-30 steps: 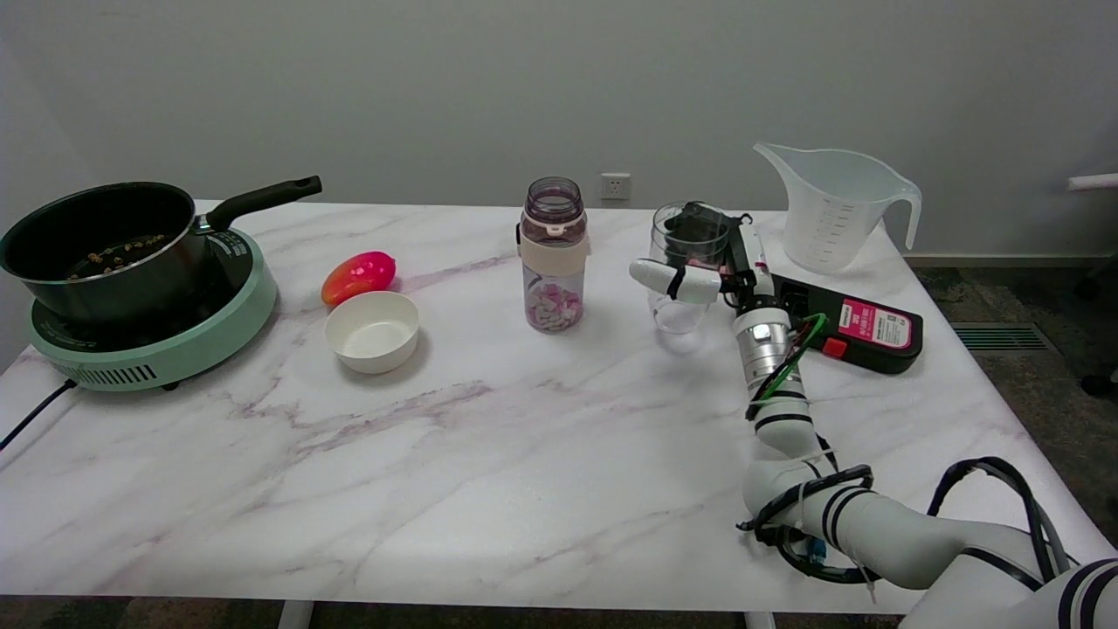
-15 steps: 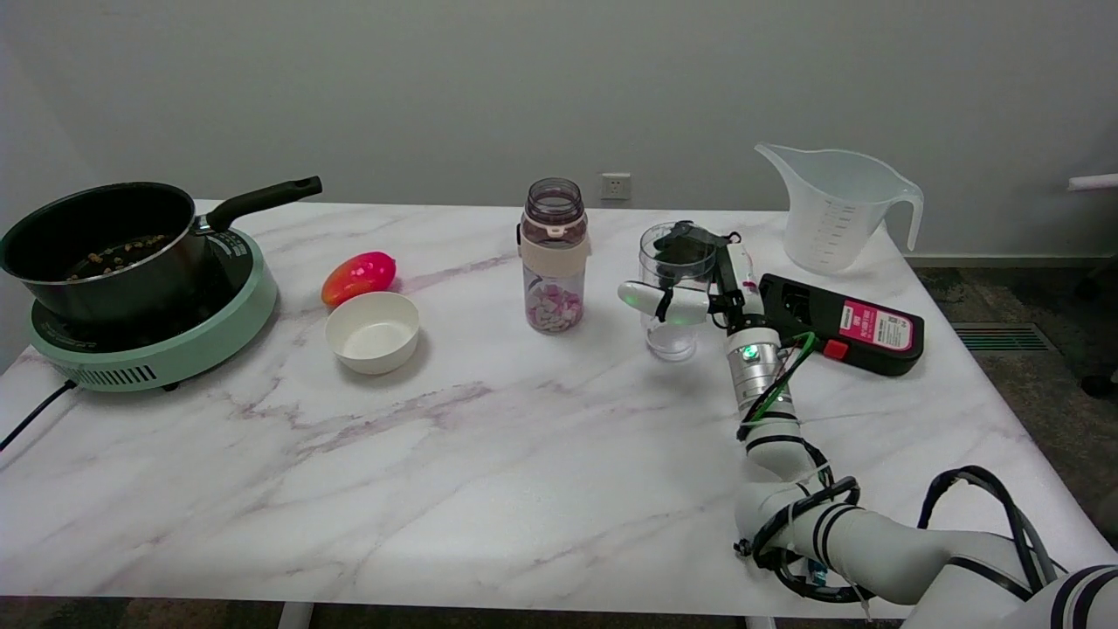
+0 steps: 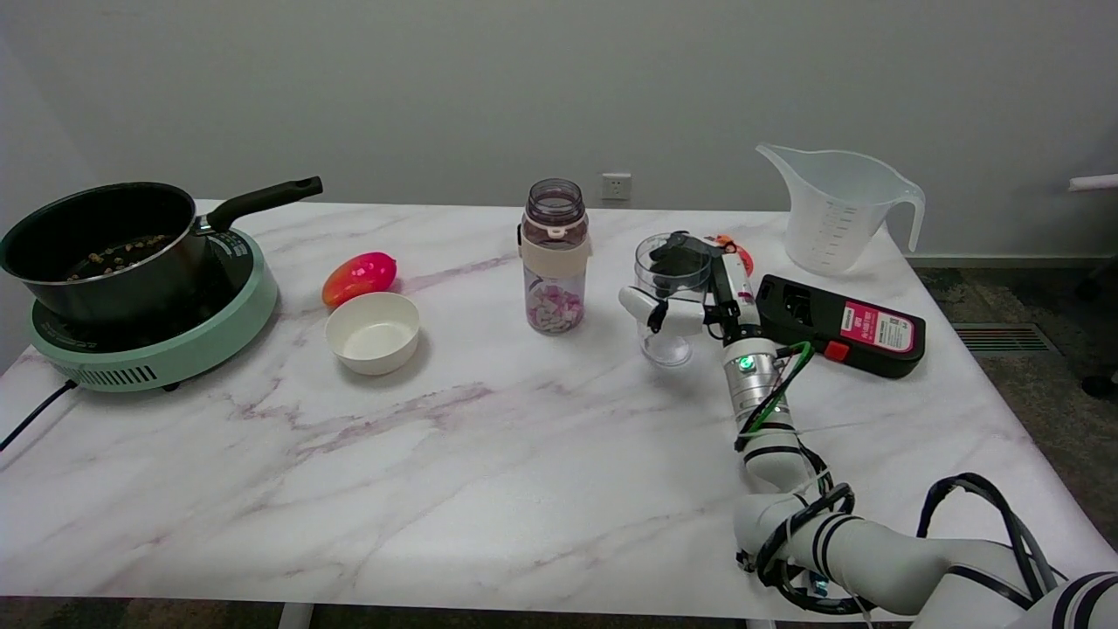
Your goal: Place the measuring cup onto the table.
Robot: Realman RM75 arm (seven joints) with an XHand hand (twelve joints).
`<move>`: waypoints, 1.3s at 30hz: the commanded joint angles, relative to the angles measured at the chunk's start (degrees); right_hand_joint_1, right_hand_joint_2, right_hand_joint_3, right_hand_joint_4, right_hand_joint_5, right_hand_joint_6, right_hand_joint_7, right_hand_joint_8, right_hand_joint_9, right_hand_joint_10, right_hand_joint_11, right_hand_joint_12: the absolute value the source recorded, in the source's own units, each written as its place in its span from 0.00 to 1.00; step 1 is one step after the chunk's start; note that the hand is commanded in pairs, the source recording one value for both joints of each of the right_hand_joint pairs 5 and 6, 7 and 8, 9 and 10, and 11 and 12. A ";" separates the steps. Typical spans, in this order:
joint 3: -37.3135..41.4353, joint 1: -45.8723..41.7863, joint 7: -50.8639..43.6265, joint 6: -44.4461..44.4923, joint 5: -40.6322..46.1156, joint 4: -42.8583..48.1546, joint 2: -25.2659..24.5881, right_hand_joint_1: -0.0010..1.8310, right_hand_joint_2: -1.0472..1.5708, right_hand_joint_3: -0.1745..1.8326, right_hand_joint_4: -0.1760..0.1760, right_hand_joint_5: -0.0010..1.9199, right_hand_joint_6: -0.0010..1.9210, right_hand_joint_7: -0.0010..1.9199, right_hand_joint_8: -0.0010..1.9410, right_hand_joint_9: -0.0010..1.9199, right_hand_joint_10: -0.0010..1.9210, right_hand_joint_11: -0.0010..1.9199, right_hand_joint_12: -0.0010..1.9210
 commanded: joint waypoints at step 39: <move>0.25 -5.14 -0.36 -2.21 0.71 7.23 7.23 0.66 0.15 0.64 0.50 0.23 0.23 0.37 0.36 0.33 0.33 0.36 0.36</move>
